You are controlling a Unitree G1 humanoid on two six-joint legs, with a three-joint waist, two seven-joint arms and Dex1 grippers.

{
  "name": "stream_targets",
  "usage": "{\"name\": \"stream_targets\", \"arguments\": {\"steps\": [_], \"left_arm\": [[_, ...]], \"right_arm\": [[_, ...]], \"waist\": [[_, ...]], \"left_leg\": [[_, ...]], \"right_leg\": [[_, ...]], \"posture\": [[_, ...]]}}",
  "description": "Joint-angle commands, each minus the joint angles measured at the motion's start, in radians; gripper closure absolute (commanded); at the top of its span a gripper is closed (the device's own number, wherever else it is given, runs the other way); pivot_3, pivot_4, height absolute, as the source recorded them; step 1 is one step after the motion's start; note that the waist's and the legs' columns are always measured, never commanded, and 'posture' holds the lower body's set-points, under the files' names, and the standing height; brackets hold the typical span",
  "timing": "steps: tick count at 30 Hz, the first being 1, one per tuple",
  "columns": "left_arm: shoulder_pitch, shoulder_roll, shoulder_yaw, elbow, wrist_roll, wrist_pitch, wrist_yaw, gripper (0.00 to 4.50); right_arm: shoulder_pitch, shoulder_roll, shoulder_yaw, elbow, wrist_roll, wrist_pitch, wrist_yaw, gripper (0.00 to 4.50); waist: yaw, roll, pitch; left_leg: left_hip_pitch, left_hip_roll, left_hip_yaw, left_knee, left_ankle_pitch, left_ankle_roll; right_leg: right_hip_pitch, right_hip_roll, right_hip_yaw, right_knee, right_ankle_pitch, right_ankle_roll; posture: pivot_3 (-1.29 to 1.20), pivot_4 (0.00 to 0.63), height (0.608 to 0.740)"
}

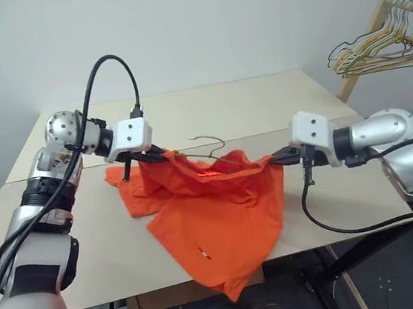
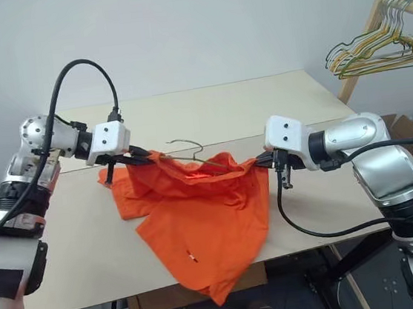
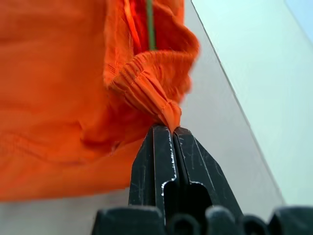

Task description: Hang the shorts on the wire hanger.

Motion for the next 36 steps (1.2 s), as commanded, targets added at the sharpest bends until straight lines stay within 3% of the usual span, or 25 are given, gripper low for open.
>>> {"name": "stream_targets", "arguments": {"steps": [1,8,11,14,26,36], "left_arm": [[-0.024,-0.008,0.034,-0.031,0.016,-0.007,0.024,4.50],[0.006,-0.021,0.068,-0.070,-0.025,0.021,0.006,4.50],[0.021,-0.029,0.101,-0.092,-0.067,0.041,-0.012,4.50],[0.028,-0.028,0.120,-0.113,-0.081,0.064,-0.028,4.50],[0.051,-0.026,0.128,-0.145,-0.085,0.077,-0.065,4.50],[0.097,-0.041,0.145,-0.212,-0.119,0.124,-0.080,4.50]], "right_arm": [[-0.027,0.000,-0.010,-0.051,0.011,0.000,0.014,4.48],[-0.053,0.046,0.007,-0.011,-0.036,0.057,-0.063,4.48],[-0.027,0.031,0.015,-0.017,-0.043,0.033,-0.045,3.77],[-0.001,0.032,0.026,-0.002,-0.055,0.006,-0.038,2.78],[0.013,0.106,0.000,0.064,-0.013,-0.015,-0.041,2.78],[-0.004,0.159,-0.025,0.086,0.084,0.083,-0.025,2.78]], "waist": [[-0.001,0.000,0.000],[-0.003,0.000,0.000],[-0.001,0.000,0.000],[-0.001,0.000,0.000],[-0.005,0.000,0.000],[-0.004,0.000,0.000]], "left_leg": [[0.000,0.000,0.000,0.000,0.000,0.000],[0.000,0.000,-0.001,0.000,0.000,0.000],[0.000,0.000,-0.001,0.000,0.000,0.000],[0.000,-0.001,-0.002,0.000,0.000,0.000],[0.000,-0.001,-0.005,0.000,0.000,0.000],[0.000,-0.001,-0.008,0.000,0.000,0.000]], "right_leg": [[0.000,0.000,0.000,0.000,0.000,0.000],[0.000,0.000,0.000,0.001,0.000,0.000],[0.000,-0.001,0.000,0.000,0.000,0.000],[0.000,-0.001,0.000,0.000,0.000,0.000],[0.000,-0.001,0.000,0.001,0.000,0.000],[0.001,-0.001,0.000,0.001,0.000,0.000]], "posture": [[-0.13,0.000,0.740],[-0.13,0.000,0.740],[-0.13,0.000,0.740],[-0.13,0.000,0.740],[-0.13,0.000,0.740],[-0.13,0.000,0.740]]}}
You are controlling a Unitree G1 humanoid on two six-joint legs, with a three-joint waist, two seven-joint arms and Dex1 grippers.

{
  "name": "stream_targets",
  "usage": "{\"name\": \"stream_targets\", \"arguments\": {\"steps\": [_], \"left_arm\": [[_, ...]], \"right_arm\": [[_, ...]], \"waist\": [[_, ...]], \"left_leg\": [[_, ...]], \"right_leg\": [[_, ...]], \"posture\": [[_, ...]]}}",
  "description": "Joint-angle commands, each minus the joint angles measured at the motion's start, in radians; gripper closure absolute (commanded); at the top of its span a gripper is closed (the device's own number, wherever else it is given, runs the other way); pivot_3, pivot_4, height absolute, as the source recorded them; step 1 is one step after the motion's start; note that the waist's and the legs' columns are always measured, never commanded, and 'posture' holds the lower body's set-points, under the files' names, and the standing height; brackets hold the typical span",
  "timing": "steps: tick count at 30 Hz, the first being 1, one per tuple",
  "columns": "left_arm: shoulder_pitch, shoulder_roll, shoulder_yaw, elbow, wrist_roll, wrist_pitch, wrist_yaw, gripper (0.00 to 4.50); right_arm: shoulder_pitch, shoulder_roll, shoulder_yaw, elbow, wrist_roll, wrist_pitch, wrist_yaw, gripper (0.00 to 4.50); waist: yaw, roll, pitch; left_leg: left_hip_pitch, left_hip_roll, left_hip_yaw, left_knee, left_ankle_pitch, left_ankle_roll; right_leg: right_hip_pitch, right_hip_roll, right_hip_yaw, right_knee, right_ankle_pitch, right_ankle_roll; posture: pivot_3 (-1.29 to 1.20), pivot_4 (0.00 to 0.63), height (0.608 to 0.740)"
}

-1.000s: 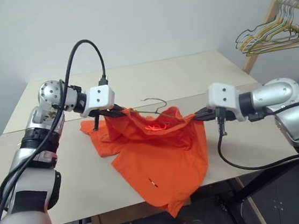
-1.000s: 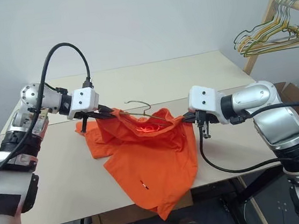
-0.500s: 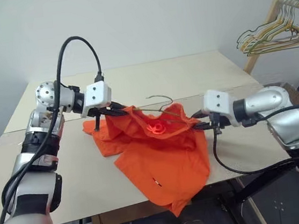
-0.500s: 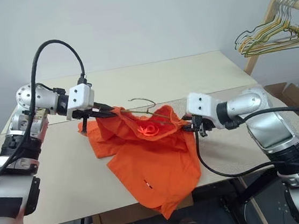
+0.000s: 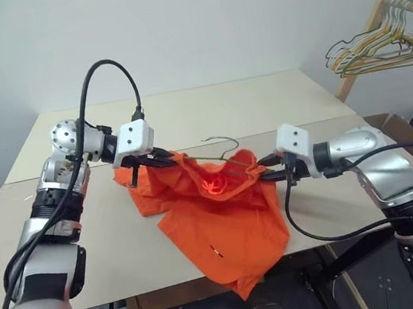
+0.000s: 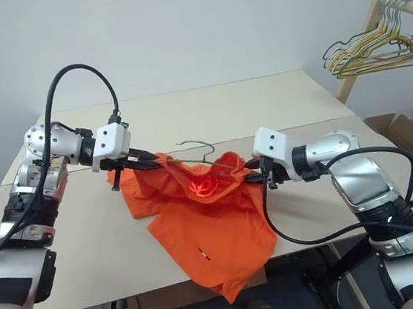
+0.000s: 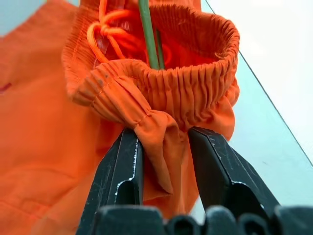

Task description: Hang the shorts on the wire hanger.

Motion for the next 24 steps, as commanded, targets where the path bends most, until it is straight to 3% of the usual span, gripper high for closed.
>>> {"name": "stream_targets", "arguments": {"steps": [1,5,12,18,19,24], "left_arm": [[-0.001,-0.005,0.026,-0.054,-0.034,0.008,-0.006,4.50],[0.004,-0.008,0.038,-0.054,-0.047,0.020,-0.015,4.50],[0.008,-0.001,0.031,0.003,0.012,-0.005,0.036,4.50],[-0.015,-0.019,0.080,0.086,-0.029,0.051,0.084,4.50],[-0.018,-0.020,0.090,0.089,-0.048,0.067,0.077,3.89],[-0.035,-0.004,0.151,0.112,-0.071,0.050,0.103,2.37]], "right_arm": [[-0.033,0.010,-0.038,-0.008,0.052,0.023,0.020,2.78],[-0.032,0.012,-0.038,-0.008,0.084,0.049,0.045,2.78],[-0.055,0.022,-0.069,0.009,0.131,0.158,0.020,4.42],[-0.025,-0.008,-0.119,-0.020,0.170,0.199,0.008,4.42],[-0.021,-0.013,-0.130,-0.030,0.181,0.213,0.005,4.42],[0.008,-0.063,-0.212,-0.080,0.237,0.280,-0.027,4.46]], "waist": [[0.000,0.000,0.000],[-0.001,0.000,0.000],[0.000,0.000,0.000],[0.002,0.000,0.000],[0.001,0.000,0.000],[-0.002,0.000,0.000]], "left_leg": [[0.000,0.000,0.000,0.000,0.000,0.000],[0.000,0.000,0.000,0.000,0.000,0.000],[0.000,0.000,-0.001,0.000,0.000,0.000],[0.000,-0.001,-0.001,0.000,0.000,0.000],[0.000,-0.001,-0.001,0.000,0.000,0.000],[0.000,-0.001,-0.001,0.000,0.000,0.000]], "right_leg": [[0.000,0.000,0.000,0.000,0.000,0.000],[0.000,0.000,0.000,0.000,0.000,0.000],[0.000,0.000,0.000,0.000,0.000,0.000],[0.000,-0.001,-0.001,0.000,0.000,0.000],[0.000,-0.001,-0.001,0.000,0.000,0.000],[0.000,-0.001,-0.001,0.001,0.000,0.000]], "posture": [[-0.13,0.000,0.740],[-0.12,0.000,0.740],[-0.12,0.000,0.740],[-0.14,0.000,0.740],[-0.14,0.000,0.740],[-0.15,0.000,0.740]]}}
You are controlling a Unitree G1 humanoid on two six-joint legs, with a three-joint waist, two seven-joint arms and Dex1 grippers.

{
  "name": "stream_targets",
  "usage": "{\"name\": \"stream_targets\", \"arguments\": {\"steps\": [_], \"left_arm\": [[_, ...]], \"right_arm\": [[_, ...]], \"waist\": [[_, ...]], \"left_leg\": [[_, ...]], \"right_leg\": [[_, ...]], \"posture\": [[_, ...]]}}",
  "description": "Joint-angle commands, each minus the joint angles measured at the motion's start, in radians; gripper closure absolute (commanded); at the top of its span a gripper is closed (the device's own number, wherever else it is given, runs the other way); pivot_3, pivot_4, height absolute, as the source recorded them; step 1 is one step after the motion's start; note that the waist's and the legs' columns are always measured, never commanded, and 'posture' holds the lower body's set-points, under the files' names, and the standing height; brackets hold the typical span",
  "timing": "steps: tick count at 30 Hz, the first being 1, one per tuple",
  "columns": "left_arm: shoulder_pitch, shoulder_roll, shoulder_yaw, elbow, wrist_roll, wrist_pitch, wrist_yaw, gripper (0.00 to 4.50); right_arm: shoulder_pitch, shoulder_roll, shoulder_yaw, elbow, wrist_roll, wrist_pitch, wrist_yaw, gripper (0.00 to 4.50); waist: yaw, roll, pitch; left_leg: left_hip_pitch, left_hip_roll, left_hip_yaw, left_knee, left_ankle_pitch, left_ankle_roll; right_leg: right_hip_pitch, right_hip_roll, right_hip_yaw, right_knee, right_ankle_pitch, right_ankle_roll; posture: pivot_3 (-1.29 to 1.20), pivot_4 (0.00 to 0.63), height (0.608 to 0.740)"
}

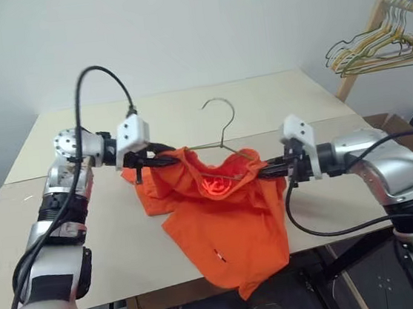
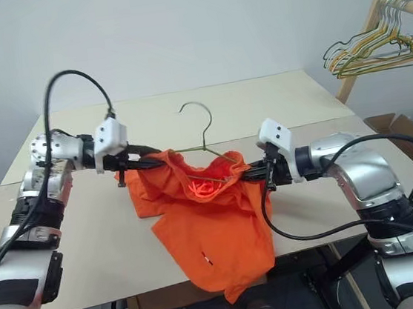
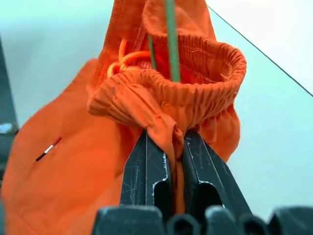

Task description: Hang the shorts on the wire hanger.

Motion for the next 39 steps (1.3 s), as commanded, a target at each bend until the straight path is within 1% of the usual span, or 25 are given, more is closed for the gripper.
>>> {"name": "stream_targets", "arguments": {"steps": [1,3,5,7,8,10,13,16,18,21,25,28,32,35,37,39], "left_arm": [[-0.050,0.027,0.059,0.028,-0.004,-0.043,0.055,2.06],[-0.063,0.034,0.081,0.053,-0.007,-0.057,0.068,1.42],[-0.080,0.028,0.116,0.062,-0.044,-0.021,0.077,0.77],[-0.085,0.018,0.146,0.051,-0.065,0.004,0.107,0.19],[-0.080,0.015,0.153,0.039,-0.071,0.007,0.114,0.01],[-0.061,0.012,0.155,0.010,-0.070,0.013,0.127,0.00],[0.005,0.000,0.138,-0.090,-0.063,0.021,0.155,0.00],[0.073,-0.016,0.141,-0.223,-0.122,0.099,0.148,0.00],[0.114,-0.035,0.152,-0.308,-0.166,0.147,0.161,0.00],[0.161,-0.048,0.153,-0.392,-0.191,0.184,0.183,0.00],[0.203,-0.068,0.156,-0.467,-0.220,0.225,0.227,0.00],[0.221,-0.088,0.158,-0.527,-0.245,0.258,0.265,0.00],[0.247,-0.104,0.149,-0.605,-0.271,0.302,0.304,0.00],[0.269,-0.119,0.153,-0.663,-0.300,0.337,0.336,0.00],[0.287,-0.126,0.155,-0.695,-0.306,0.345,0.361,0.00],[0.303,-0.141,0.162,-0.718,-0.313,0.341,0.387,0.00]], "right_arm": [[-0.004,-0.046,-0.111,-0.045,0.051,0.051,-0.034,4.46],[0.016,-0.067,-0.159,-0.061,0.068,0.069,-0.054,4.46],[0.033,-0.086,-0.205,-0.073,0.087,0.111,-0.086,4.47],[0.046,-0.101,-0.246,-0.084,0.106,0.175,-0.124,4.47],[0.054,-0.109,-0.266,-0.093,0.114,0.205,-0.146,4.47],[0.061,-0.116,-0.306,-0.111,0.134,0.270,-0.189,4.47],[0.049,-0.108,-0.393,-0.116,0.167,0.418,-0.288,4.47],[0.039,-0.087,-0.469,-0.128,0.163,0.533,-0.408,4.47],[0.032,-0.074,-0.514,-0.136,0.152,0.608,-0.481,4.47],[0.013,-0.054,-0.575,-0.142,0.133,0.713,-0.572,4.47],[-0.036,-0.016,-0.638,-0.114,0.046,0.806,-0.719,4.47],[-0.098,0.019,-0.706,-0.053,-0.054,0.829,-0.840,4.47],[-0.242,0.092,-0.872,0.074,-0.193,0.777,-1.026,4.47],[-0.265,0.087,-0.870,0.132,-0.264,0.668,-1.115,4.47],[-0.296,0.097,-0.885,0.176,-0.277,0.616,-1.149,4.47],[-0.312,0.098,-0.873,0.222,-0.285,0.548,-1.168,4.47]], "waist": [[0.001,0.000,0.000],[0.002,0.000,0.000],[0.000,0.000,0.000],[0.000,0.000,0.000],[-0.001,0.000,0.000],[-0.003,0.000,0.000],[-0.011,0.001,-0.001],[-0.021,0.001,-0.001],[-0.027,0.001,-0.001],[-0.042,0.001,-0.001],[-0.067,0.007,-0.004],[-0.082,0.008,-0.005],[-0.104,0.010,-0.006],[-0.110,0.010,-0.006],[-0.115,0.012,-0.007],[-0.125,0.014,-0.007]], "left_leg": [[0.000,0.000,0.000,0.000,0.000,0.000],[0.000,-0.001,0.000,0.000,0.000,0.000],[0.000,-0.001,0.000,0.000,0.000,0.000],[0.000,-0.001,-0.001,0.000,0.000,0.000],[0.000,-0.001,-0.001,0.000,0.000,0.000],[0.000,-0.001,-0.001,0.000,0.000,0.000],[0.000,-0.001,-0.001,-0.001,0.000,0.000],[0.000,-0.001,-0.001,-0.001,0.000,0.000],[0.000,-0.001,-0.002,-0.001,0.000,0.000],[-0.001,-0.001,-0.002,-0.001,0.000,0.000],[-0.001,-0.001,-0.002,-0.002,0.000,0.000],[-0.001,-0.002,-0.003,-0.002,0.000,0.000],[-0.001,-0.002,-0.003,-0.003,0.000,0.000],[-0.001,-0.003,-0.003,-0.004,0.000,0.000],[-0.001,-0.004,-0.003,-0.004,0.000,0.000],[0.000,-0.005,-0.002,-0.004,0.000,0.000]], "right_leg": [[0.000,0.000,0.000,0.000,0.000,0.000],[0.000,0.000,0.000,0.000,0.000,0.000],[0.000,-0.001,0.000,-0.001,0.000,0.000],[0.000,-0.001,0.000,-0.001,0.000,0.000],[0.000,-0.001,-0.001,-0.001,0.000,0.000],[0.000,-0.001,-0.001,-0.001,0.000,0.000],[0.000,-0.001,-0.001,0.000,0.000,0.000],[0.000,-0.002,0.000,0.001,0.000,0.000],[0.000,-0.002,0.000,0.003,0.000,0.000],[0.000,-0.002,0.000,0.004,0.000,0.000],[0.000,-0.002,0.001,0.003,0.000,0.000],[0.000,-0.003,0.001,0.003,0.000,0.001],[0.000,-0.003,0.001,0.003,0.000,0.001],[0.000,-0.004,0.002,0.003,-0.001,0.001],[0.000,-0.004,0.003,0.002,-0.001,0.002],[0.001,-0.004,0.005,0.002,-0.001,0.002]], "posture": [[-0.16,0.000,0.740],[-0.17,0.000,0.740],[-0.17,0.000,0.740],[-0.18,0.000,0.740],[-0.19,0.000,0.740],[-0.19,0.000,0.740],[-0.21,0.000,0.740],[-0.24,0.000,0.740],[-0.26,0.000,0.740],[-0.28,0.000,0.740],[-0.29,0.000,0.740],[-0.29,0.000,0.740],[-0.28,0.000,0.740],[-0.27,0.000,0.740],[-0.27,0.000,0.740],[-0.26,0.000,0.740]]}}
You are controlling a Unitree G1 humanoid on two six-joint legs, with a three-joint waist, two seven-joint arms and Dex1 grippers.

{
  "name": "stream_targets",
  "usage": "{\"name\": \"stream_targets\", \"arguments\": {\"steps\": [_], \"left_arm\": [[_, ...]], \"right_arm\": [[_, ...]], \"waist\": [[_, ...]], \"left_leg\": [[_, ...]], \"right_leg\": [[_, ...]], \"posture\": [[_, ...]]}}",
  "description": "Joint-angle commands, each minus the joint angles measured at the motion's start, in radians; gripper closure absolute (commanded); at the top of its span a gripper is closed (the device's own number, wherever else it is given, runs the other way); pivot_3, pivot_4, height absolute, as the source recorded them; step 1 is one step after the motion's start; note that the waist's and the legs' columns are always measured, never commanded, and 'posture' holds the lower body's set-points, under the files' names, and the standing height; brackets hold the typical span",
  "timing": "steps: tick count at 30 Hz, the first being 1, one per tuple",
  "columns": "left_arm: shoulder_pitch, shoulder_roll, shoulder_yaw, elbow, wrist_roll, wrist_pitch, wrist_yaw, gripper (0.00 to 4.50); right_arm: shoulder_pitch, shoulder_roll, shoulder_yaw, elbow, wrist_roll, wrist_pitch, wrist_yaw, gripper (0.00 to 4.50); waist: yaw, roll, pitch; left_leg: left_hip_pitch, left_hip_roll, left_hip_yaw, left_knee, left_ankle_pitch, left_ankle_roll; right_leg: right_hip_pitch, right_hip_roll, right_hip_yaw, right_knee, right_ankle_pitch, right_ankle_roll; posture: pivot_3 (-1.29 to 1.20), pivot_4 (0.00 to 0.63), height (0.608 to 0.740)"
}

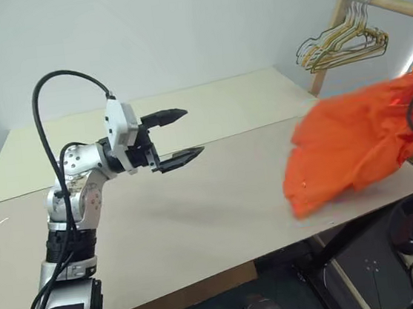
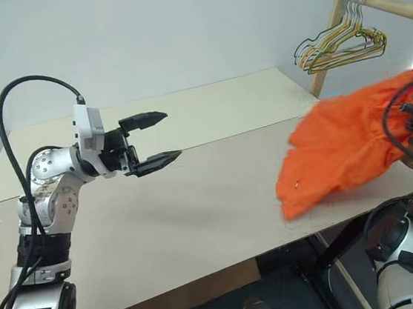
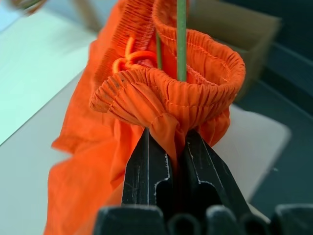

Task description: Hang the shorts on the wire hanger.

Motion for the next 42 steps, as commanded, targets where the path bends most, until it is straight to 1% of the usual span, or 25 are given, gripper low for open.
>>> {"name": "stream_targets", "arguments": {"steps": [1,3,6,8,16,21,26,32,34,36,38,42], "left_arm": [[0.008,-0.025,0.029,-0.068,-0.032,0.003,0.061,0.00],[0.008,-0.052,0.035,-0.083,-0.046,0.019,0.111,0.00],[0.015,-0.069,0.027,-0.107,-0.043,0.021,0.138,0.00],[0.022,-0.072,0.022,-0.123,-0.041,0.025,0.149,0.00],[0.051,-0.065,0.014,-0.153,-0.040,0.028,0.161,0.00],[0.068,-0.054,0.007,-0.164,-0.035,0.027,0.154,0.00],[0.080,-0.054,0.008,-0.175,-0.047,0.026,0.150,0.00],[0.088,-0.051,0.007,-0.182,-0.071,0.025,0.141,0.00],[0.089,-0.051,0.003,-0.181,-0.071,0.024,0.141,0.00],[0.088,-0.051,0.002,-0.180,-0.071,0.024,0.141,0.00],[0.087,-0.050,0.000,-0.177,-0.068,0.024,0.140,0.00],[0.089,-0.049,-0.005,-0.177,-0.063,0.023,0.142,0.00]], "right_arm": [[-0.067,-0.005,0.006,0.054,-0.011,-0.149,-0.041,4.47],[-0.080,-0.014,0.061,0.116,-0.027,-0.227,-0.056,4.47],[-0.119,-0.024,0.096,0.209,-0.041,-0.318,-0.086,4.47],[-0.137,-0.037,0.120,0.265,-0.053,-0.372,-0.100,4.47],[-0.253,-0.110,0.065,0.562,-0.013,-0.569,-0.186,4.47],[-0.288,-0.135,0.039,0.690,0.031,-0.572,-0.212,4.47],[-0.294,-0.140,0.022,0.737,0.062,-0.581,-0.272,4.47],[-0.275,-0.127,0.059,0.735,0.063,-0.557,-0.320,4.47],[-0.258,-0.130,0.100,0.727,0.046,-0.554,-0.308,4.47],[-0.250,-0.131,0.127,0.713,0.035,-0.548,-0.317,3.76],[-0.239,-0.127,0.146,0.685,0.018,-0.563,-0.353,3.18],[-0.245,-0.103,0.103,0.640,0.048,-0.573,-0.416,1.75]], "waist": [[-0.009,0.000,0.000],[-0.016,0.001,0.000],[-0.019,0.001,0.000],[-0.020,0.001,0.000],[-0.009,0.002,0.000],[-0.011,0.002,0.000],[-0.011,0.002,0.001],[-0.008,0.002,0.001],[-0.008,0.002,0.001],[-0.008,0.002,0.001],[-0.007,0.002,0.001],[-0.006,0.002,0.001]], "left_leg": [[0.001,0.000,0.000,0.000,0.000,0.000],[0.003,-0.001,0.000,-0.001,0.000,0.000],[0.013,-0.001,0.000,-0.008,0.000,0.000],[0.016,-0.001,0.001,-0.011,0.000,0.000],[0.015,-0.003,0.001,-0.012,0.000,0.000],[0.016,-0.005,0.002,-0.012,0.000,0.000],[0.016,-0.005,0.002,-0.013,0.000,0.000],[0.016,-0.005,0.002,-0.013,0.000,0.000],[0.016,-0.005,0.002,-0.013,0.000,0.000],[0.016,-0.005,0.002,-0.013,0.000,0.000],[0.016,-0.005,0.002,-0.013,0.000,0.000],[0.016,-0.005,0.002,-0.013,0.000,0.000]], "right_leg": [[0.000,0.000,0.000,-0.003,0.000,0.000],[0.002,0.000,0.000,-0.005,0.000,0.000],[0.013,0.000,0.000,-0.013,0.000,0.000],[0.014,0.000,0.001,-0.014,0.000,0.000],[0.015,-0.002,0.001,-0.016,-0.001,0.001],[0.016,-0.003,0.002,-0.016,-0.001,0.002],[0.016,-0.003,0.002,-0.017,-0.001,0.002],[0.017,-0.004,0.002,-0.017,-0.001,0.002],[0.017,-0.004,0.002,-0.017,-0.001,0.002],[0.017,-0.004,0.002,-0.017,-0.001,0.002],[0.017,-0.004,0.002,-0.017,-0.001,0.002],[0.017,-0.004,0.002,-0.017,-0.001,0.002]], "posture": [[-0.25,0.000,0.740],[-0.24,0.000,0.740],[-0.23,0.000,0.740],[-0.22,0.000,0.740],[-0.20,0.000,0.740],[-0.19,0.000,0.740],[-0.19,0.000,0.740],[-0.19,0.000,0.740],[-0.19,0.000,0.740],[-0.19,0.000,0.740],[-0.19,0.000,0.740],[-0.18,0.000,0.740]]}}
